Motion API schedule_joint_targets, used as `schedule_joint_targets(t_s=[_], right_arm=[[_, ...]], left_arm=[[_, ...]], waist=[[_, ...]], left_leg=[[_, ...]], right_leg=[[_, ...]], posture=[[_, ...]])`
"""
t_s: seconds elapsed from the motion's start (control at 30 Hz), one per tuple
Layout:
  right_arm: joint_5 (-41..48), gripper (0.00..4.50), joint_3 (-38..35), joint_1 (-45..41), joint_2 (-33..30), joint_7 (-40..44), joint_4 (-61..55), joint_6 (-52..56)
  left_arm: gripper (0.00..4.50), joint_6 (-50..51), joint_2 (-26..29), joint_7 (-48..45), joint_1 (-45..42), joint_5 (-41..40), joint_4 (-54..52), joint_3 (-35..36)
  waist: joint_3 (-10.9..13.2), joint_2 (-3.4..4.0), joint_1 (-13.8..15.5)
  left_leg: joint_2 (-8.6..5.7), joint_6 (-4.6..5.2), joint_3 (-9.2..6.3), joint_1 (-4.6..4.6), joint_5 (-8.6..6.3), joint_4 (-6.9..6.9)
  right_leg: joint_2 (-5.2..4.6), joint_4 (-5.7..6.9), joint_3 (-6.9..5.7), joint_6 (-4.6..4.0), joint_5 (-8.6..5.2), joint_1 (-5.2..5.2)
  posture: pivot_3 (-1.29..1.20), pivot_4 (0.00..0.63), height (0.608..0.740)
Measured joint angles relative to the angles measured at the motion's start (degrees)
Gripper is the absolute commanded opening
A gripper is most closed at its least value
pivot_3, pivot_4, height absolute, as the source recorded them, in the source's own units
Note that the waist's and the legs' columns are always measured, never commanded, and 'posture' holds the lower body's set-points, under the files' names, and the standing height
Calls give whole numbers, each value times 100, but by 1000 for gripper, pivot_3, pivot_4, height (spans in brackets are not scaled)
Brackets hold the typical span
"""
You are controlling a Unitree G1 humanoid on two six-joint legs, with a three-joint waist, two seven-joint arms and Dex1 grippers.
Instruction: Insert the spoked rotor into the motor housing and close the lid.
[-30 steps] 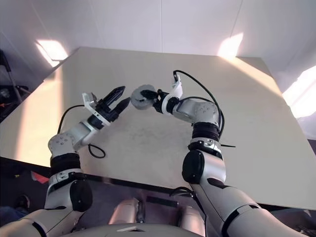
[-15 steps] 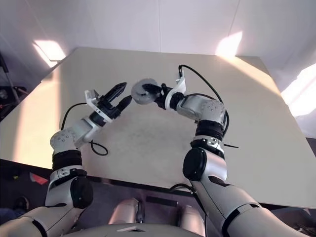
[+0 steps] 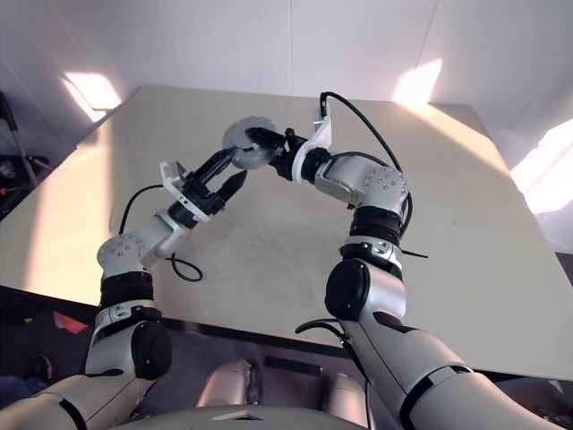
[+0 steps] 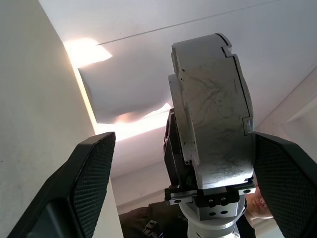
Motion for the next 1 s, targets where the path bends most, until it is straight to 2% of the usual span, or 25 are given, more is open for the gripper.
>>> schedule_joint_targets(t_s=[0.47,0.83,1.0], right_arm=[[167,2073,256,168,-17,17,-17,-67],[181,2073,561,203,-41,122,-16,-79],[181,2073,598,233,-74,128,-16,-86]], left_arm=[[4363,266,99,-10,140,-193,-127,-174],[4363,118,44,-70,53,-417,-157,-214],[4363,-248,156,-139,-153,-392,198,-126]], waist=[[0,0,0],[0,-1,2],[0,-1,2]], left_leg=[[0,0,0,0,0,0],[0,-1,-1,0,1,2],[1,-4,-1,1,3,2]], right_leg=[[1,1,0,0,0,-1],[1,4,0,1,0,0],[1,8,0,1,0,-1]], posture=[[0,0,740],[0,0,740],[0,0,740]])
